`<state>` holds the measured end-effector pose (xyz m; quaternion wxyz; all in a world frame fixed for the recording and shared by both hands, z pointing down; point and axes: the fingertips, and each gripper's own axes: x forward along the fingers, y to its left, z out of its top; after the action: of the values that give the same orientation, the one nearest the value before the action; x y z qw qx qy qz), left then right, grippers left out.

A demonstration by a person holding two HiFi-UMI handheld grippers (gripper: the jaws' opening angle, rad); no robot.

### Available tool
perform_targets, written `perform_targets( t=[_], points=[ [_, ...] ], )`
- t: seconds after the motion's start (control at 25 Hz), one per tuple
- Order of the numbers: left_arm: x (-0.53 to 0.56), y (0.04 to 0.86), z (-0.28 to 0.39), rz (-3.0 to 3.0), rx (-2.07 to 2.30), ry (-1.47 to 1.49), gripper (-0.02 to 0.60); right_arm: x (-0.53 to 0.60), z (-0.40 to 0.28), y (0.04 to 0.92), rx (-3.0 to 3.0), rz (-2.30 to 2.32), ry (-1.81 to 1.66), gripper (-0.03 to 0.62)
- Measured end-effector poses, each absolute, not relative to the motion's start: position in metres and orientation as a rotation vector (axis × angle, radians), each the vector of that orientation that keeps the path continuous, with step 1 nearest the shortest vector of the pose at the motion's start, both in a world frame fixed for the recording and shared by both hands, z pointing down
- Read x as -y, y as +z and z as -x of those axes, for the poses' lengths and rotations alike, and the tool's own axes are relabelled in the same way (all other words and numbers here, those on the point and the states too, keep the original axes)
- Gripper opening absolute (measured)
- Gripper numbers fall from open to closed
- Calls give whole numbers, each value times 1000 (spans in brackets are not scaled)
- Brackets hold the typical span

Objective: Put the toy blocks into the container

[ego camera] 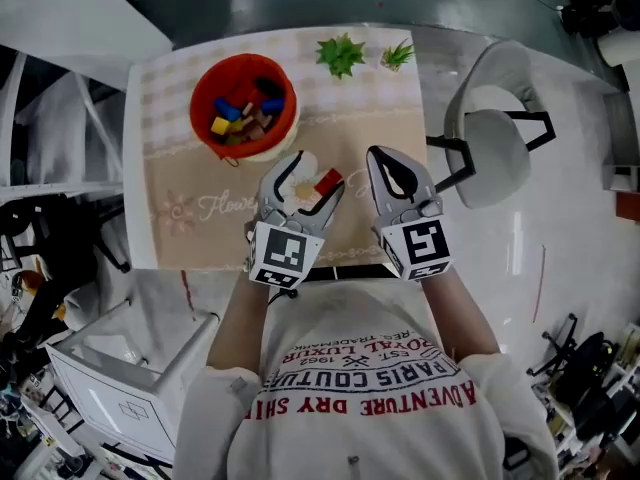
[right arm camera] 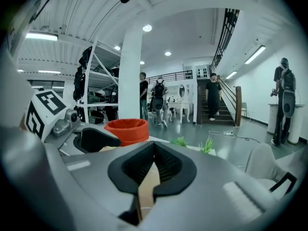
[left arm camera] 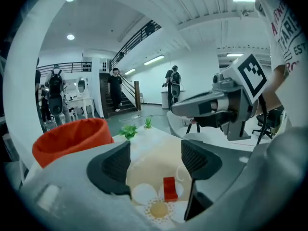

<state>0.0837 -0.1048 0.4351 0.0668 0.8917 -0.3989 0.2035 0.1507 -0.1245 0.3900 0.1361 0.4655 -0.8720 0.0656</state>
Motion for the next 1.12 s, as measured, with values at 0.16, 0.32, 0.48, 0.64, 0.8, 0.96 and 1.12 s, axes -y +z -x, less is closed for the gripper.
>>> perform_targets(
  t=[0.16, 0.32, 0.48, 0.64, 0.8, 0.96, 1.12],
  points=[
    [96, 472, -92, -2630, 1149, 676, 334, 118, -166, 409, 2490, -1357, 247, 2],
    [89, 509, -97, -2576, 1097, 739, 334, 114, -179, 429, 2465, -1369, 289, 2],
    [82, 548, -102, -2529, 1024, 798, 334, 111, -188, 448, 2444, -1375, 331, 2],
    [79, 577, -103, -2484, 993, 837, 322, 108, -194, 462, 2426, -1371, 360, 2],
    [79, 594, -101, -2463, 984, 912, 265, 107, -197, 473, 2412, -1367, 382, 2],
    [79, 599, -101, -2467, 970, 986, 201, 105, -197, 480, 2401, -1359, 394, 2],
    [76, 601, -104, -2448, 891, 1001, 163, 106, -193, 477, 2408, -1352, 382, 2]
  ],
)
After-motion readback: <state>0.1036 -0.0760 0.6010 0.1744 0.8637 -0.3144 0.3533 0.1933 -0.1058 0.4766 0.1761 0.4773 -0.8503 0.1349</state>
